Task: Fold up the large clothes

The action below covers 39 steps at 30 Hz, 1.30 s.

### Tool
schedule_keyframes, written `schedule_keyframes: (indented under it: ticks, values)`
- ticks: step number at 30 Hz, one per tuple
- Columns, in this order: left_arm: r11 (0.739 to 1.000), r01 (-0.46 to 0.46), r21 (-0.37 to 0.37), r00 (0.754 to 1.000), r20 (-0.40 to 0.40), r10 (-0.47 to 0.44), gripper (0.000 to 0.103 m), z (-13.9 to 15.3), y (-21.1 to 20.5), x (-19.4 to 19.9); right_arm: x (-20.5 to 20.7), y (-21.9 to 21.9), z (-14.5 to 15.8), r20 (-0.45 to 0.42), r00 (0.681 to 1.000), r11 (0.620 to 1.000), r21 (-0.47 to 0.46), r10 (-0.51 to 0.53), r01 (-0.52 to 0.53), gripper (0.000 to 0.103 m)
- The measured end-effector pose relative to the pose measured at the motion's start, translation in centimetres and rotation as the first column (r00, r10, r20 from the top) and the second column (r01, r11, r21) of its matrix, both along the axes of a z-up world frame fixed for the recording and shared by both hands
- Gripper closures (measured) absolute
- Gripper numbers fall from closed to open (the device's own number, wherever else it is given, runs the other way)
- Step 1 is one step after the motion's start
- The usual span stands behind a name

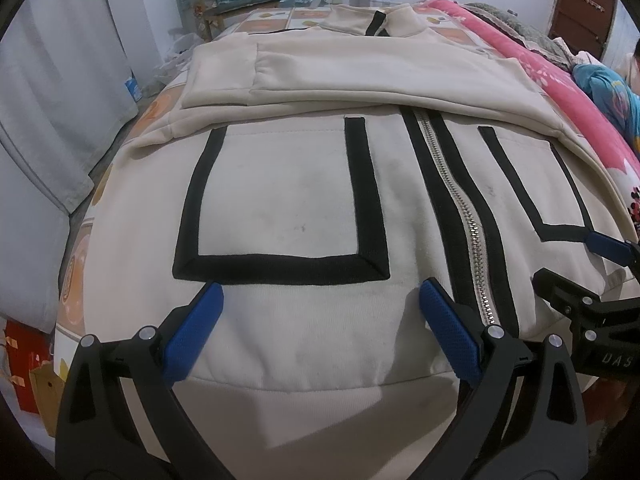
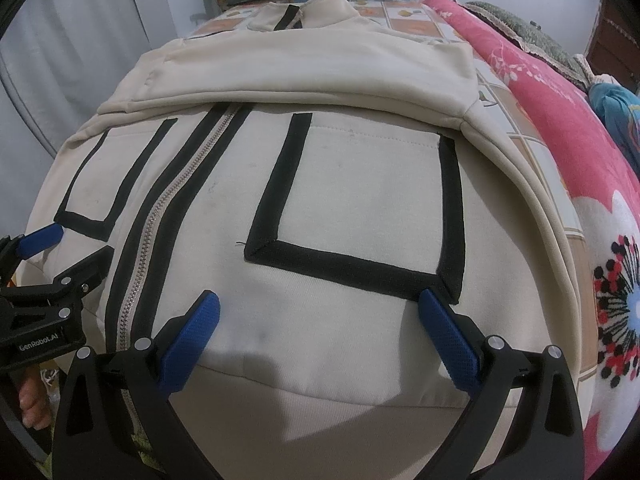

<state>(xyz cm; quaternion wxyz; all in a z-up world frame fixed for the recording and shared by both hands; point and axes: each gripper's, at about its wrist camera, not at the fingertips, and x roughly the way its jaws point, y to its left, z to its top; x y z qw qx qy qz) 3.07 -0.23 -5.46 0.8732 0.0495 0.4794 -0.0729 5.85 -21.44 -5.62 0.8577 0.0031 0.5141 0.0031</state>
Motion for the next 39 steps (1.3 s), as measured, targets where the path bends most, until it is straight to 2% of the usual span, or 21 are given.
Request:
schedule_keyframes:
  ticks: [36, 39]
  values:
    - [1.000, 0.012, 0.002, 1.000, -0.004, -0.012, 0.008, 0.2, 0.3, 0.0, -0.1, 0.4, -0.1, 0.017, 1.000, 1.000, -0.007, -0.011, 0.011, 0.006]
    - [1.000, -0.012, 0.001, 0.999, 0.052, 0.012, 0.008, 1.1, 1.6, -0.5, -0.2, 0.4, -0.1, 0.015, 1.000, 1.000, -0.007, -0.011, 0.011, 0.006]
